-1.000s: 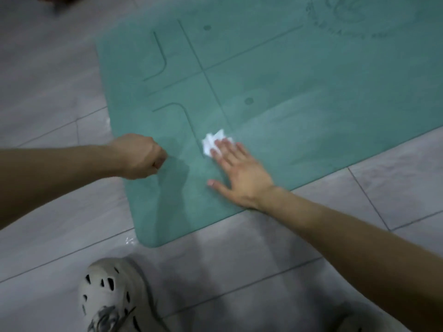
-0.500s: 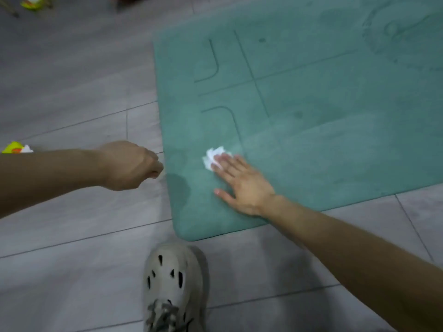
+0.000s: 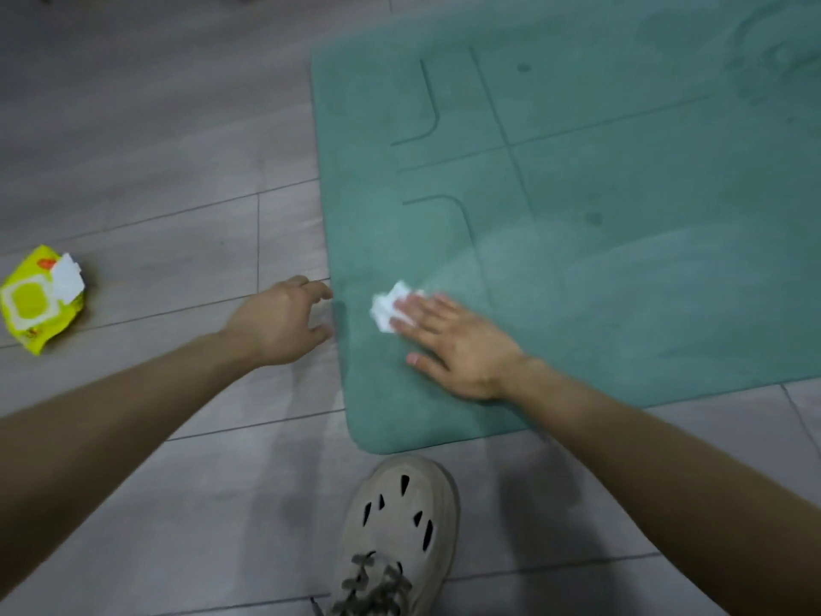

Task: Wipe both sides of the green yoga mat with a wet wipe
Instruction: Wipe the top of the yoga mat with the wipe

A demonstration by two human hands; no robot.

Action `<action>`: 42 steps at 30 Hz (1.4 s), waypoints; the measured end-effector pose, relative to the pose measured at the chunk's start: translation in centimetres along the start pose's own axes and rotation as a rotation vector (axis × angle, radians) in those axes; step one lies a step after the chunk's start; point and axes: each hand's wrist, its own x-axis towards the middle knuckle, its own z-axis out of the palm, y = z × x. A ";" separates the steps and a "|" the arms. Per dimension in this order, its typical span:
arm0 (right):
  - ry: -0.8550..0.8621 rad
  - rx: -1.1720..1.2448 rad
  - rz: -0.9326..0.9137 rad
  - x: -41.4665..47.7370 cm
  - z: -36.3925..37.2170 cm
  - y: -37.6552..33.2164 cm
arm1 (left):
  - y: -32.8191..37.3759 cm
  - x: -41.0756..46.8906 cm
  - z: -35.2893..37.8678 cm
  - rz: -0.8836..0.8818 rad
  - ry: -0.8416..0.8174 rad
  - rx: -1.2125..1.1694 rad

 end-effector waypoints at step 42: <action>-0.232 -0.054 -0.507 -1.7 -1.2 -1.5 | -3.7 2.3 2.0 0.004 0.037 -0.087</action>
